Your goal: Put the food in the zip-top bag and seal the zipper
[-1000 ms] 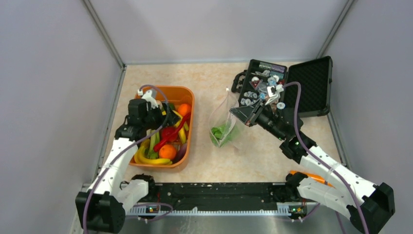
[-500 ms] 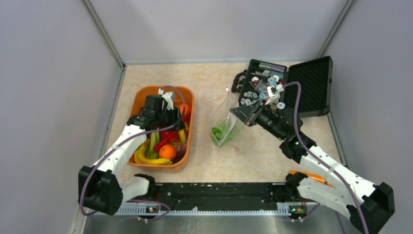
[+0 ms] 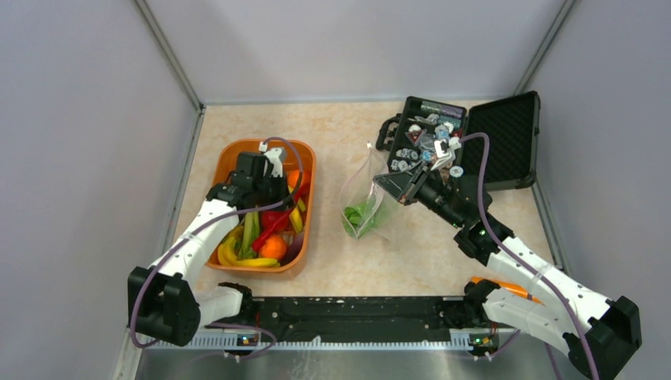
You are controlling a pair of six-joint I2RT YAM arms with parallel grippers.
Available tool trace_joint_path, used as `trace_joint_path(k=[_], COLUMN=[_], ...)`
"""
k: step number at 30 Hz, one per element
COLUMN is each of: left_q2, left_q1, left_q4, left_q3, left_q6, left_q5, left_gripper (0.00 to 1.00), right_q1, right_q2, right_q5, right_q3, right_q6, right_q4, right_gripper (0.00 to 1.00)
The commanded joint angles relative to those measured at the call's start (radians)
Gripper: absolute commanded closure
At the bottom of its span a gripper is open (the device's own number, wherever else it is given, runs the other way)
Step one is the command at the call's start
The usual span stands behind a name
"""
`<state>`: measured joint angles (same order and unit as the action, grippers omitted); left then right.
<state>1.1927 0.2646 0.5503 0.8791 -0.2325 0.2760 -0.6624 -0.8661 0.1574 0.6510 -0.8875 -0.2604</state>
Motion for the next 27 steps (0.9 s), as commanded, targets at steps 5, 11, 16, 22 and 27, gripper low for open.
trace_joint_path(k=[5, 11, 16, 22, 27], left_q2=[-0.099, -0.147, -0.205, -0.351, -0.434], left_q1=[0.001, 0.001, 0.001, 0.001, 0.001], left_q4=[-0.015, -0.029, -0.046, -0.159, -0.228], left_q3=[0.033, 0.029, 0.04, 0.046, 0.053], left_q6=[0.019, 0.004, -0.03, -0.089, -0.111], left_q5=[0.008, -0.009, -0.021, 0.03, 0.039], left_gripper=[1.0, 1.0, 1.0, 1.0, 1.0], right_q1=[0.007, 0.007, 0.007, 0.007, 0.007], right_q2=[0.004, 0.006, 0.009, 0.009, 0.008], right_q5=[-0.016, -0.015, -0.016, -0.018, -0.018], right_q3=[0.024, 0.02, 0.013, 0.006, 0.003], right_q6=[-0.01, -0.014, -0.017, -0.021, -0.025], right_q4=[-0.021, -0.026, -0.024, -0.03, -0.039], right_gripper=[1.0, 1.0, 1.0, 1.0, 1.0])
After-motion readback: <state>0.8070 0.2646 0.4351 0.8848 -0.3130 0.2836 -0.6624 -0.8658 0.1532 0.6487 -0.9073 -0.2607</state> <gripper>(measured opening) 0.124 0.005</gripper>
